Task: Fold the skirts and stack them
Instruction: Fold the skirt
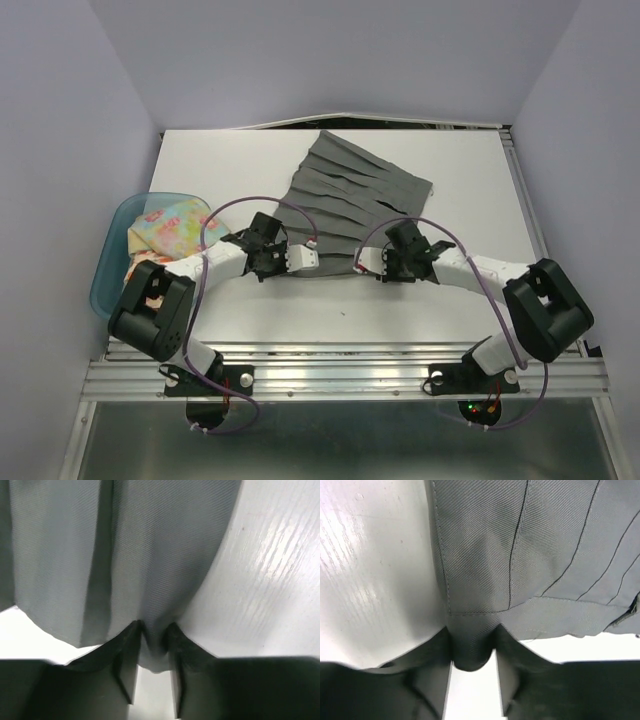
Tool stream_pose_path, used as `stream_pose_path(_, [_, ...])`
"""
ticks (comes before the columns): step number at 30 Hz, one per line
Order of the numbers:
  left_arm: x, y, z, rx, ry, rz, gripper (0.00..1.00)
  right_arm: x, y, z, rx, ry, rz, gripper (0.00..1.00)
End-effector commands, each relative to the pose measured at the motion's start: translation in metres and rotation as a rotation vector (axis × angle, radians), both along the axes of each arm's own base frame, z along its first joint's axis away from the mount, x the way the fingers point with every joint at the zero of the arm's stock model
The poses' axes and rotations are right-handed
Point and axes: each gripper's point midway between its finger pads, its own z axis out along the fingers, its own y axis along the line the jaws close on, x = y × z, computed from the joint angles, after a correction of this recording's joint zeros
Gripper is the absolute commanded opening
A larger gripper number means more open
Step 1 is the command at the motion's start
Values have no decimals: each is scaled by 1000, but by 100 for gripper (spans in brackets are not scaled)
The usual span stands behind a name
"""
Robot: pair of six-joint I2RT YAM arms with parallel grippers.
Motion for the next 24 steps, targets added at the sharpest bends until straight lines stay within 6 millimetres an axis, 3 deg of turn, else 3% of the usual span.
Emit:
stream_pose_path(1, [-11,1,-3,12,51,-8,25,5,2,-3,-10,-15,-9,34])
stream_pose_path(3, [-8,-1,10,-11,31,4,0,8,6,7,16,-28,-16,18])
stream_pose_path(6, [-1,-4,36,-69,21,51,0,9,15,27,77,-25,-39,1])
stream_pose_path(12, [4,2,101,-180,-78,128,0,-15,32,60,221,64,-52,1])
stream_pose_path(16, [-10,10,128,-227,-118,175,0,-38,46,76,333,178,-69,1])
stream_pose_path(19, [-22,14,155,-287,-174,203,0,-71,56,89,415,318,-51,1])
stream_pose_path(21, [-25,17,185,-342,-247,233,0,-89,55,101,450,353,-27,1])
stream_pose_path(23, [-23,22,219,-386,-338,261,0,-100,55,108,482,376,-25,1])
stream_pose_path(24, [-23,21,222,-399,-345,268,0,-103,54,111,492,379,-37,1])
